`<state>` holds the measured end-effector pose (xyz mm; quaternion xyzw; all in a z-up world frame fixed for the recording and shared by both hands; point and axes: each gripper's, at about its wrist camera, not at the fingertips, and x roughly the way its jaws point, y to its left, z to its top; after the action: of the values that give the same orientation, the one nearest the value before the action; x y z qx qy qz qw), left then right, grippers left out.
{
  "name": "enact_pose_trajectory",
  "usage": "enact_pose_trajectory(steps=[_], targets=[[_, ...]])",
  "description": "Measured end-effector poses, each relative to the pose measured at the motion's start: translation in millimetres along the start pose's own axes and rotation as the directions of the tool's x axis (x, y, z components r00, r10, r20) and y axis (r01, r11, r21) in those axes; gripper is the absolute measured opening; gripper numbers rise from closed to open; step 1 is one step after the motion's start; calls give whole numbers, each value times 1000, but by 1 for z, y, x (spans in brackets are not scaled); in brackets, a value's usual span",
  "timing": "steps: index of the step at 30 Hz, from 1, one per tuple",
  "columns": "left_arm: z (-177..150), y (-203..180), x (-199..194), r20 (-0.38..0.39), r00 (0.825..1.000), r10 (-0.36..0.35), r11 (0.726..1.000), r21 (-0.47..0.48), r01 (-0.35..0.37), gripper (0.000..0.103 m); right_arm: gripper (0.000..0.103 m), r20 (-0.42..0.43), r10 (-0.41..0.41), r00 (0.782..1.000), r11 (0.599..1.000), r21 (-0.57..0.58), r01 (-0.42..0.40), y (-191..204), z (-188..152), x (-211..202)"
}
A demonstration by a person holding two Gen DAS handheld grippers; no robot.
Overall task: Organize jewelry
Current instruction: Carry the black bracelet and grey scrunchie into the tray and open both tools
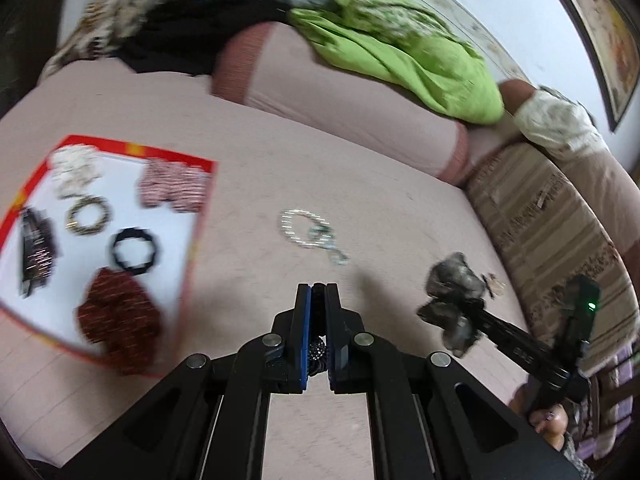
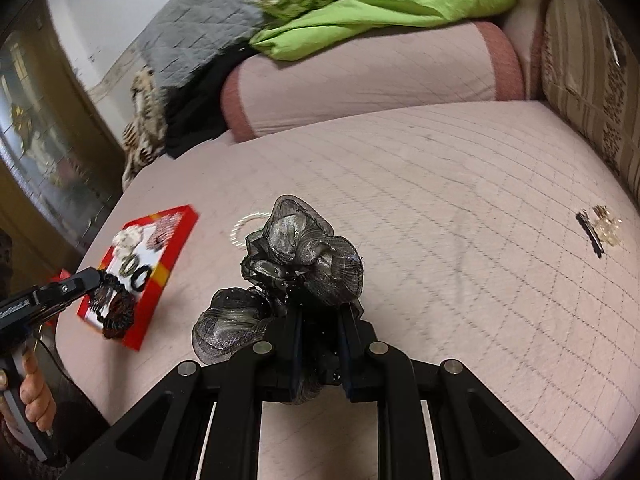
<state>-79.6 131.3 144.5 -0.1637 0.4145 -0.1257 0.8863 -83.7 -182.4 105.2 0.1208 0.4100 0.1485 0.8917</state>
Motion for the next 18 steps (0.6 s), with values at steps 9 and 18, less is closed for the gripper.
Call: enact_pose_trajectory(steps=[9, 18], targets=[[-6, 53, -45, 96, 975, 200, 980, -24, -199, 6, 17, -47, 41, 998, 993, -110, -46, 63, -12, 9], [1, 107, -71, 143, 952, 270, 960, -121, -254, 6, 17, -98, 88, 991, 959, -262, -111, 147, -11, 33]])
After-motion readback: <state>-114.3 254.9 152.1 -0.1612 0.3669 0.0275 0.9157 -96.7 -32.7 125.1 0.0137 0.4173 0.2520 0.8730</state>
